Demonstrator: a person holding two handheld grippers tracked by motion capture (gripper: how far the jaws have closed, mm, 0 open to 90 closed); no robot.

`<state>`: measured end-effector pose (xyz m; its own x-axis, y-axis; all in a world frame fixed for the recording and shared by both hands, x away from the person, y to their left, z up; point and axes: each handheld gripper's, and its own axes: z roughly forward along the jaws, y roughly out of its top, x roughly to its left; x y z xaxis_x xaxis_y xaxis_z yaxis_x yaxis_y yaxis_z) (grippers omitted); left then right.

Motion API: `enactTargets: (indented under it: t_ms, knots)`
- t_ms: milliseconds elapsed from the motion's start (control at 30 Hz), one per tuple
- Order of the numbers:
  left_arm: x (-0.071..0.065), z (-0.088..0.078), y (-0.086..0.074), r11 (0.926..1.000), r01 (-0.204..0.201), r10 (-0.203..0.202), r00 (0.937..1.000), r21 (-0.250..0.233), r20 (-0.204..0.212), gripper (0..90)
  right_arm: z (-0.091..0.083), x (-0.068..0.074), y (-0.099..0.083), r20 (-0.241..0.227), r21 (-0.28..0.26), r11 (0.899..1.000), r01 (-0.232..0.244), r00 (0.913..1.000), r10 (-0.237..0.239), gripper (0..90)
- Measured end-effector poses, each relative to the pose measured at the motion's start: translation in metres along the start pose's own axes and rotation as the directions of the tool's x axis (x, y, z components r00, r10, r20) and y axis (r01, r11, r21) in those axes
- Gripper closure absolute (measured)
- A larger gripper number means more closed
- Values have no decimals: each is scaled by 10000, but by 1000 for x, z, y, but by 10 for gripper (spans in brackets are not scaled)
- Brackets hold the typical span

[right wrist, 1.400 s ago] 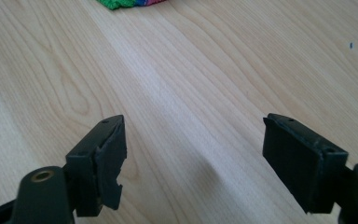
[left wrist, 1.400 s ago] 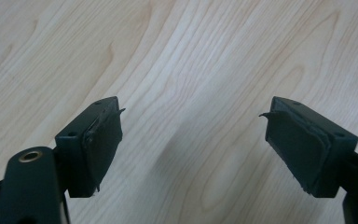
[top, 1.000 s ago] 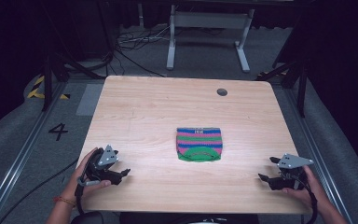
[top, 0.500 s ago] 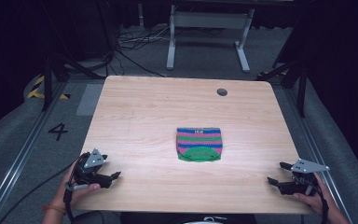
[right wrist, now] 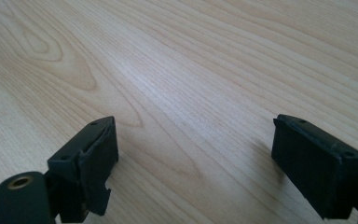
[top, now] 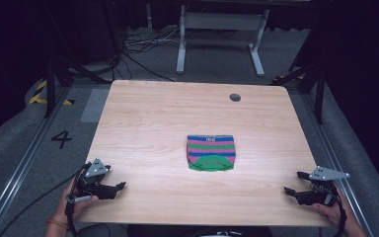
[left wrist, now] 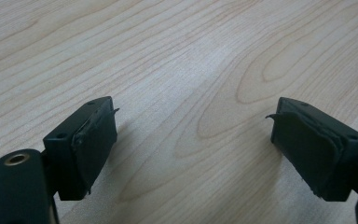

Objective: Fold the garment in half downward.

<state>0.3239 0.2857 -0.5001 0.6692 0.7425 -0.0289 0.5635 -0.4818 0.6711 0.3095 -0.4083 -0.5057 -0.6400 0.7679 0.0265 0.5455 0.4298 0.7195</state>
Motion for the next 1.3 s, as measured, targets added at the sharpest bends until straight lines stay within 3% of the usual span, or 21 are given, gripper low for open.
enactTargets:
  t_ms: [233,1300]
  knots:
    - [-1,1,1,9999,160,-160,9999,52,-51,126,0,0,0,90,-4,10000,-60,9999,60,148]
    - [-1,3,3,9997,208,-205,9995,141,-223,87,0,0,0,160,1,9999,-102,9998,102,142]
